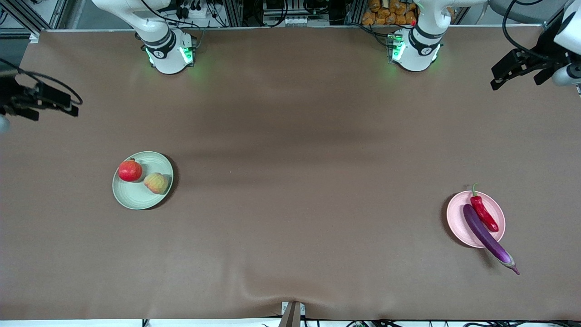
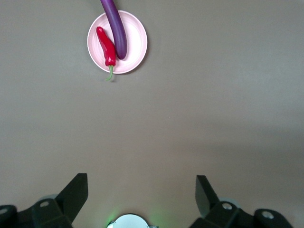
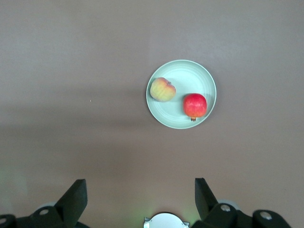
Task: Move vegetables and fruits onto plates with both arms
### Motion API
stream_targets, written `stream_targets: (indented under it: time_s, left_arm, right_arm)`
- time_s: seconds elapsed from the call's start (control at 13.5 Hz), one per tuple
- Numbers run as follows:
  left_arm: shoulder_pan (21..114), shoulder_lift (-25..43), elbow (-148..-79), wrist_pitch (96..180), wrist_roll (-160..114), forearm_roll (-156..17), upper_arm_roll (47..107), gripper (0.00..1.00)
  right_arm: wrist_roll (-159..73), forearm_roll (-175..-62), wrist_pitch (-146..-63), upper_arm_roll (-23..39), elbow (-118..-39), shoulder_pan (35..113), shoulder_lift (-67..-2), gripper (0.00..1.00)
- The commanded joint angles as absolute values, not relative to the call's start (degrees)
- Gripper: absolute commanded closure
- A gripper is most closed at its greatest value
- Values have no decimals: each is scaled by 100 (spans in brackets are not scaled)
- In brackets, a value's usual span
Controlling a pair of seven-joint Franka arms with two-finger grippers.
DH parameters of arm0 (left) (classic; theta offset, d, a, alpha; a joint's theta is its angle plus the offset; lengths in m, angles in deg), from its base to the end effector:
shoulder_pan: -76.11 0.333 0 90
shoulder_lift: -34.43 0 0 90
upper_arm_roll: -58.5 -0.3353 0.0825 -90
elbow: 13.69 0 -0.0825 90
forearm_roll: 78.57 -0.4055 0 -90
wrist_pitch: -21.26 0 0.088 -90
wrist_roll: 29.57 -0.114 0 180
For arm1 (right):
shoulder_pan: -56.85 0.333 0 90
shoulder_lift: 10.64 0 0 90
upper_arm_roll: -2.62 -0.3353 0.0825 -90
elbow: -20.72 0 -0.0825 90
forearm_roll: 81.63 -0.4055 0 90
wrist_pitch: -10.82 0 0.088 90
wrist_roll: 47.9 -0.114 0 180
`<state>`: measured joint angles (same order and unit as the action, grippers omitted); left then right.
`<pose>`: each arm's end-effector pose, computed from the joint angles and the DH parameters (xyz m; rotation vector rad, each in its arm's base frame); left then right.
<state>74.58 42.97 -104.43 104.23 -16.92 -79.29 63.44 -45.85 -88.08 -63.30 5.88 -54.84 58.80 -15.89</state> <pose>0.5085 -0.0603 0.7005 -3.1140 -0.1720 -0.0264 0.5741 0.0039 0.6829 -3.0281 -0.0566 0.1721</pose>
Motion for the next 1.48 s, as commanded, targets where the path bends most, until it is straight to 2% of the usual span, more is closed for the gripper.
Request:
stream_targets:
  time_s: [0.0, 0.15, 0.3, 0.67, 0.96, 1.11, 1.41]
  left_arm:
    - [7470, 4269, -10255, 10335, -1884, -7918, 6281, 0]
    - [7479, 4173, -10246, 10292, -1911, -7927, 6263, 0]
    - [7479, 4138, -10237, 10291, -2007, -7918, 6237, 0]
    - [7462, 4102, -10237, 10291, -2016, -7839, 6236, 0]
    - [7462, 4102, -10246, 10204, -2025, -7839, 6245, 0]
    - [7453, 4094, -10246, 10203, -2034, -7830, 6245, 0]
    - [7453, 4085, -10255, 10203, -2034, -7786, 6245, 0]
  right_arm:
    - [-4508, -8761, -7019, 386, -6855, 5729, -556, 0]
    - [-4997, -8429, -7320, -157, -7427, 5633, -169, 0]
    - [-5106, -8339, -7277, -371, -7456, 5598, -114, 0]
    - [-4772, -8339, -7067, -81, -6209, 5474, -1036, 0]
    - [-4825, -8356, -6987, -20, -6243, 5667, -1020, 0]
    - [-4790, -8426, -6995, 313, -6225, 5834, -1020, 0]
    - [-4816, -8427, -7004, 306, -6234, 5870, -1020, 0]
